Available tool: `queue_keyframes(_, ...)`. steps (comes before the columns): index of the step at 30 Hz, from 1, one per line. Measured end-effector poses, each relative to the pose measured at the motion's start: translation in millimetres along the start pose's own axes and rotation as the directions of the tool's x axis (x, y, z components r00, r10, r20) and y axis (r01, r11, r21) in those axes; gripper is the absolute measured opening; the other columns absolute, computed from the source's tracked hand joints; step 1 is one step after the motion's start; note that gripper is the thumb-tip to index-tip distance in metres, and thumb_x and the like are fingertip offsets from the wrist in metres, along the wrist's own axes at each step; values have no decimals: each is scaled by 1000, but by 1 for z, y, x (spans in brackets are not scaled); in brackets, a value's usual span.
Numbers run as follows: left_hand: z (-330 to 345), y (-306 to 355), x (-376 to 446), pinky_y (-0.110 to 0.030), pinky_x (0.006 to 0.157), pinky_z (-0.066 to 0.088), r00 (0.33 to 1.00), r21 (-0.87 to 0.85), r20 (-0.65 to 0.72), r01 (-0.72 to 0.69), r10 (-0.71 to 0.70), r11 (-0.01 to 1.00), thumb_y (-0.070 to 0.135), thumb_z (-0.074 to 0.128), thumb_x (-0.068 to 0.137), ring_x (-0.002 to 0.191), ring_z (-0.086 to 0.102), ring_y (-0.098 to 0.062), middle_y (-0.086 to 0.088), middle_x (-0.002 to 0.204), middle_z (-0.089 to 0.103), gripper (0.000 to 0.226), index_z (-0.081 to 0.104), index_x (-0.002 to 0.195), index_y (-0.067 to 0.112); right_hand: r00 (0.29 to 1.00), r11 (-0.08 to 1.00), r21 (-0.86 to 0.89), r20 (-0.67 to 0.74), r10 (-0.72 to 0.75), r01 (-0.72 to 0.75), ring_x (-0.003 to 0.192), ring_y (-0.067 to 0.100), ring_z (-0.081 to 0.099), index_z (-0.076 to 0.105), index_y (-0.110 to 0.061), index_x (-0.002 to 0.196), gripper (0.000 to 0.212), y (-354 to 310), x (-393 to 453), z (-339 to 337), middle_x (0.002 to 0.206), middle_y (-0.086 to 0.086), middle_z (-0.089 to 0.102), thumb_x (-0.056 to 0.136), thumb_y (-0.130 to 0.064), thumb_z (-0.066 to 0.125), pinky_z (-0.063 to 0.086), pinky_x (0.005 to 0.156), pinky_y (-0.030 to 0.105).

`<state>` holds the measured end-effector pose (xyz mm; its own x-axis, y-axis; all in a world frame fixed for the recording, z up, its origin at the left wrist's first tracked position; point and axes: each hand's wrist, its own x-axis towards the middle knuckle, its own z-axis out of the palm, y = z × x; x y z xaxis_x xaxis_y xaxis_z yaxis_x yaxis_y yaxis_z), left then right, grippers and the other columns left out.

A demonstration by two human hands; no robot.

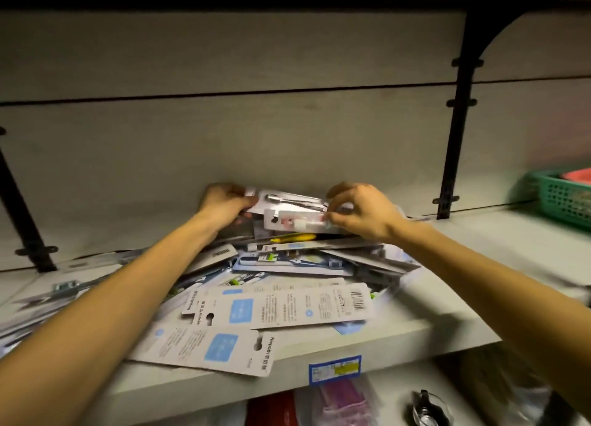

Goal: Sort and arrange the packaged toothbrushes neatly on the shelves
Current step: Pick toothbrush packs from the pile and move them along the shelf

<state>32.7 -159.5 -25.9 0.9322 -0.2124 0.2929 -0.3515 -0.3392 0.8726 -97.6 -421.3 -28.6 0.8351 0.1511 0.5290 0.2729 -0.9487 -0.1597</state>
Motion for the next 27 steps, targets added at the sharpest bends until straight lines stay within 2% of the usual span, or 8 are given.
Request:
queue_keyframes(3, -14, 10, -10, -19, 39, 45, 997, -149, -76, -7, -5, 989, 7, 73, 88, 46, 64, -8, -9, 79, 69, 26, 63, 112, 4, 972, 967, 231, -184, 148, -104, 92, 8, 67, 77, -22, 88, 14, -3, 4, -2, 105, -8, 72, 88, -30, 66, 55, 83, 30)
queue_keyframes(6, -28, 14, -25, -20, 44, 50, 993, -244, -118, -17, -12, 970, 11, 74, 89, 52, 68, -10, -9, 87, 71, 27, 63, 113, 6, 910, 861, 490, -281, 304, -137, 70, -7, 64, 73, -26, 82, 12, -10, 9, 1, 80, -12, 72, 89, -26, 63, 47, 64, 10)
queue_keyframes(11, -53, 19, -49, -20, 53, 54, 978, -307, -206, -72, 7, 949, 16, 71, 92, 56, 63, -7, -4, 89, 70, 25, 64, 114, 7, 812, 699, 705, -336, 478, -120, 71, -5, 63, 70, -20, 94, 11, -31, 15, 12, 85, -10, 70, 94, -23, 59, 46, 62, 10)
queue_keyframes(17, -105, 34, -94, -16, 51, 52, 967, -385, -251, -132, 33, 913, 15, 66, 96, 63, 56, -10, -9, 91, 66, 32, 61, 122, -2, 732, 683, 726, -425, 532, -75, 63, -7, 58, 67, -22, 83, 12, -85, 15, 9, 75, -13, 66, 90, -22, 57, 45, 58, 10)
queue_keyframes(21, -160, 37, -136, -19, 54, 51, 960, -359, -254, -209, 120, 910, 15, 65, 96, 59, 54, -5, 5, 69, 66, 21, 66, 113, 2, 673, 609, 786, -394, 625, -105, 62, 23, 57, 63, -19, 70, 17, -139, 17, 1, 68, 4, 65, 81, -27, 53, 48, 55, 37)
queue_keyframes(23, -190, 36, -160, -18, 54, 50, 957, -326, -238, -241, 168, 914, 17, 66, 96, 60, 56, -2, 10, 67, 67, 12, 69, 105, 10, 593, 610, 782, -431, 680, -130, 62, 17, 56, 60, -15, 69, 22, -176, 14, 2, 70, 6, 64, 81, -29, 48, 53, 60, 43)
queue_keyframes(25, -220, 32, -184, -17, 55, 50, 955, -301, -222, -260, 197, 918, 20, 67, 95, 62, 58, -1, 11, 71, 70, 8, 70, 100, 15, 512, 642, 756, -504, 695, -128, 53, 1, 50, 52, -16, 62, 32, -222, 7, 7, 65, 1, 58, 85, -35, 40, 43, 54, 30)
queue_keyframes(27, -247, 23, -207, -18, 58, 50, 955, -308, -213, -266, 206, 914, 22, 68, 94, 67, 62, -1, 10, 77, 72, 7, 71, 99, 18, 519, 672, 730, -530, 671, -124, 52, 4, 44, 44, -19, 59, 47, -272, -4, 17, 61, -5, 50, 94, -49, 33, 30, 53, 33)
